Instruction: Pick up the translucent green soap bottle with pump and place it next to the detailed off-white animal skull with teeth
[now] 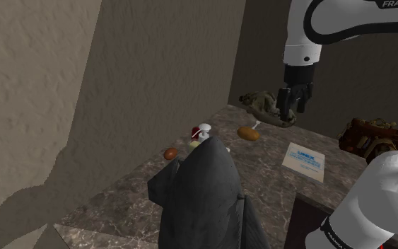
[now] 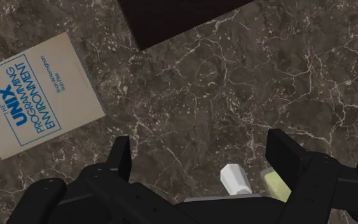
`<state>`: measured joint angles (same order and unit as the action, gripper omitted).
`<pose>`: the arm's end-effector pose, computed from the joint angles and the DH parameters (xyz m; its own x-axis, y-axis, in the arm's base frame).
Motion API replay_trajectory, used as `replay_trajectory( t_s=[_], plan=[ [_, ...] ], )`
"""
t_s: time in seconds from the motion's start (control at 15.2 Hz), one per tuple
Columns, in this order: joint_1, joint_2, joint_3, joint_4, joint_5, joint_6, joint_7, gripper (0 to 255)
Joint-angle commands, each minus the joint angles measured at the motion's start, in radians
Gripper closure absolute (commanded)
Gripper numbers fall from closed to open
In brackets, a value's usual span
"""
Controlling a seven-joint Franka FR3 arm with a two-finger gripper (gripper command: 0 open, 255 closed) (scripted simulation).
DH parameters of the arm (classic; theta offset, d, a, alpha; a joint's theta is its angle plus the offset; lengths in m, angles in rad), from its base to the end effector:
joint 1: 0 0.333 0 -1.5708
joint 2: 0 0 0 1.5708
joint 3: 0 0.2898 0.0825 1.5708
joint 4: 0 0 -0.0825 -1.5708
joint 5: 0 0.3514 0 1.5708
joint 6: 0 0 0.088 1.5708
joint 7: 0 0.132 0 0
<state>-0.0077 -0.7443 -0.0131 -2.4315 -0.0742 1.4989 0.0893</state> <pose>0.2845 -0.0166 0.4973 0.9774 -0.1096 -0.1806 -0.0962 -0.9920 0.0812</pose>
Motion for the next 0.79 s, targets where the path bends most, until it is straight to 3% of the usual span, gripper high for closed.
replay_trajectory(
  t_s=[0.0, 0.73],
  plan=[
    [0.0, 0.0, 0.0, 0.0, 0.0, 0.0, 0.0, 0],
    [0.041, 0.359, 0.109, 0.091, 0.075, 0.27, 0.164, 0]
  ],
)
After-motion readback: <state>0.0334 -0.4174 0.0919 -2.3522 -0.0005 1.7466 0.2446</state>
